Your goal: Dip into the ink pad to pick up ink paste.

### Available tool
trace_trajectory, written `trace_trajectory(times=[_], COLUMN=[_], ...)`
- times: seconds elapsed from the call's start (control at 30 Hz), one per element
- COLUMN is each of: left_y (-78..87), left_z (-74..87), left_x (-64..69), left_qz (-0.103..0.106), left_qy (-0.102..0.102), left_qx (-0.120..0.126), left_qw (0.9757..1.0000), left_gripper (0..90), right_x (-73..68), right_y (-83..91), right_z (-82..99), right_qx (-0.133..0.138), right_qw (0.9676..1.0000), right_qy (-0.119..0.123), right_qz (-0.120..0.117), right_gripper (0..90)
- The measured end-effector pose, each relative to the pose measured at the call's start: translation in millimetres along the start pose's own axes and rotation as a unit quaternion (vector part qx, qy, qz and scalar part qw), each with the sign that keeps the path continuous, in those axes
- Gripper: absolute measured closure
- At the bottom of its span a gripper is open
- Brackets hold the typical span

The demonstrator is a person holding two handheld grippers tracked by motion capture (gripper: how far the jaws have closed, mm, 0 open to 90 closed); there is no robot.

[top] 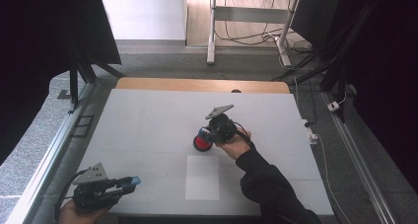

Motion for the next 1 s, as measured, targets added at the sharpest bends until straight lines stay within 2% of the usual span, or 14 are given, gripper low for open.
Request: trace_trajectory(times=[0.43, 0.83, 1.0], left_y=[-0.1, -0.2, -0.4], left_z=[0.2, 0.3, 0.3], left_x=[-0.1, 0.0, -0.1], left_qz=[0.002, 0.003, 0.003], left_qy=[0.000, 0.000, 0.001], left_qx=[-0.002, -0.003, -0.004], left_qw=[1.0000, 1.0000, 1.0000], left_gripper=[68.1, 68.1, 68.1], right_x=[5.4, 6.4, 1.8], right_y=[-14.0, -19.7, -21.3], right_z=[3.6, 3.8, 1.1], right_qx=[-0.017, -0.028, -0.040], right_qw=[0.9998, 0.9996, 0.9991], right_qy=[-0.006, -0.010, 0.004], right_qz=[0.003, 0.001, 0.016], right_gripper=[71.3, 71.3, 71.4])
Point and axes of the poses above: each handheld gripper's, and its own axes: y roughly backward along the jaws, z roughly out of its underside, x roughly to its right, the point moved 3 cm from there along -y, roughly forward along the jaws, and after that the axes turned 1 degree about -y, right-handed, at the moved point
